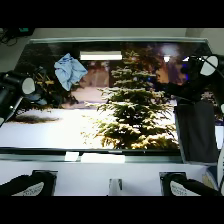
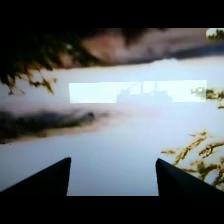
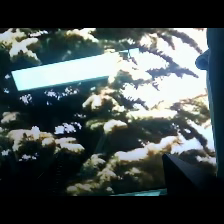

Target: Fold the shirts.

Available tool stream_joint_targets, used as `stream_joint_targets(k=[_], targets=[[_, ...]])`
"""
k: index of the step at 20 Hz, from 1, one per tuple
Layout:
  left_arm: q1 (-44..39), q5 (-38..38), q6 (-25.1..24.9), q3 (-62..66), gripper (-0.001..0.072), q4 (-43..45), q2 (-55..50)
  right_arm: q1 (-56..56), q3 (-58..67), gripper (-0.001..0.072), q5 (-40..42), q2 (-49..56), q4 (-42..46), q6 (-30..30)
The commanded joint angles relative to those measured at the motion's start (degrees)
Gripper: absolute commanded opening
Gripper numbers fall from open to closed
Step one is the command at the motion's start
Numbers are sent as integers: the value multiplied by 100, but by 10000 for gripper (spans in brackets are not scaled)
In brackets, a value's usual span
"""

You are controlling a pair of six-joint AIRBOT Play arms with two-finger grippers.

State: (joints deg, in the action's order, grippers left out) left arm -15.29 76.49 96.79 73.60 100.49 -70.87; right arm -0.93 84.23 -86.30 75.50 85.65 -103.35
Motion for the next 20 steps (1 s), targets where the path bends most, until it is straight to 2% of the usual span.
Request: stream_joint_targets(k=[1, 15, 18, 19, 20], targets=[[0, 0, 0, -2, 598, 2, 0, -4, 7, 673, -2, 4, -2, 0], [0, -4, 0, -4, 597, 2, 0, -4, 7, 673, 94, 4, -2, -2], [-4, -1023, 516, -13, 598, -26, -87, -4, 7, 673, 852, 2, -7, 0], [-4, -1410, 796, -13, 598, -162, -138, -4, 7, 673, 850, 2, -4, 2], [-4, -1790, 872, -15, 599, -319, -203, -4, 7, 673, 881, 2, 0, 2]])
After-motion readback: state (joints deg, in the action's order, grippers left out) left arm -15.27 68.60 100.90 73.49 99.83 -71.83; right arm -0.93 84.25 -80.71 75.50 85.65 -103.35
